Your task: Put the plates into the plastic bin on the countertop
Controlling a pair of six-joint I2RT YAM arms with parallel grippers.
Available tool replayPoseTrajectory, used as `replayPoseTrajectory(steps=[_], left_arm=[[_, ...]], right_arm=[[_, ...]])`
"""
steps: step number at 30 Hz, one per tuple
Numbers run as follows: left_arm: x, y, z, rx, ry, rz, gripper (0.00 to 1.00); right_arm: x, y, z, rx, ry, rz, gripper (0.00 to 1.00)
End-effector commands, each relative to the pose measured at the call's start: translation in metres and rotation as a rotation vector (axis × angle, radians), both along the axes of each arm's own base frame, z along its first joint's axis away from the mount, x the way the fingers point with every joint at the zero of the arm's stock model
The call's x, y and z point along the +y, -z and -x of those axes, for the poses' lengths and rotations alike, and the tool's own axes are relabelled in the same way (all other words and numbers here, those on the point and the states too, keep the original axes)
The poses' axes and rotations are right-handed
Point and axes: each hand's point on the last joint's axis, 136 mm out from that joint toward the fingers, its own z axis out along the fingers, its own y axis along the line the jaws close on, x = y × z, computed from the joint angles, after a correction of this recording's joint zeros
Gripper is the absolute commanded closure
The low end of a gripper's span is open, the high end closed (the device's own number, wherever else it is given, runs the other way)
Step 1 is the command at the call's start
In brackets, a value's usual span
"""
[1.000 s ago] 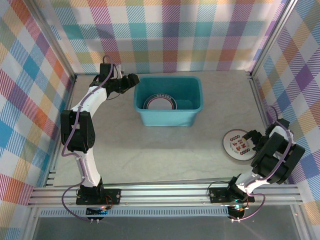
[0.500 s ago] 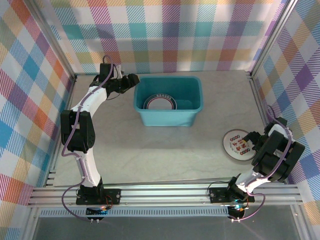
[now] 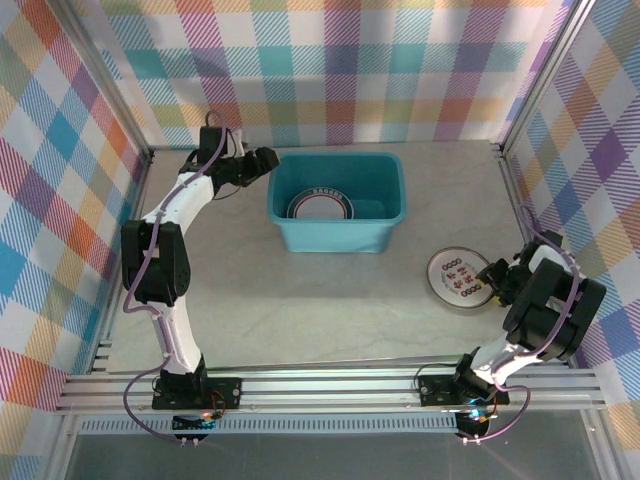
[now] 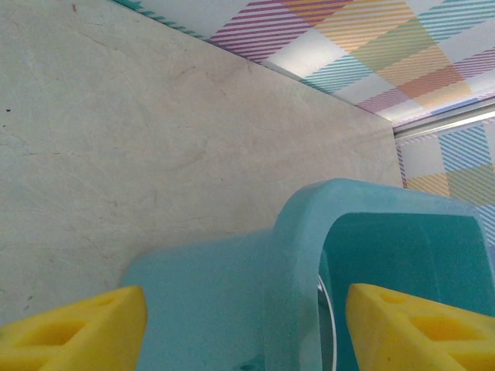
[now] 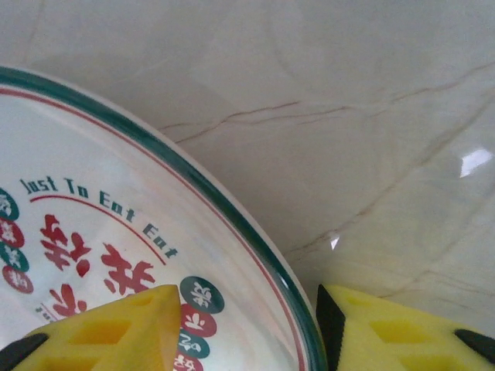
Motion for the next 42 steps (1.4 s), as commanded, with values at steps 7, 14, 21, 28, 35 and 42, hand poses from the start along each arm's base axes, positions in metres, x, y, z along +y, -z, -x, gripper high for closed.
replayPoseTrajectory(steps=[7, 14, 21, 28, 35, 42], left_arm=[[-0.005, 0.009, -0.001, 0.011, 0.004, 0.011, 0.31], [-0.005, 0.015, -0.001, 0.018, 0.005, 0.012, 0.31], [-0.006, 0.013, 0.0, 0.017, 0.007, 0.012, 0.31], [-0.005, 0.006, -0.001, 0.004, 0.006, 0.014, 0.31], [-0.003, -0.002, -0.001, -0.01, -0.009, 0.008, 0.31], [-0.003, -0.014, -0.003, -0.028, -0.014, 0.008, 0.31]], right_arm=[[0.01, 0.002, -0.005, -0.019, -0.028, -0.058, 0.69], [0.01, 0.001, -0.004, -0.02, -0.03, -0.053, 0.84], [0.011, -0.005, -0.006, -0.042, -0.03, -0.051, 0.92], [0.013, -0.026, -0.009, -0.091, -0.03, -0.04, 0.98], [0.015, -0.064, -0.018, -0.195, -0.028, -0.027, 1.0], [0.017, -0.098, -0.031, -0.303, -0.018, -0.03, 1.0]])
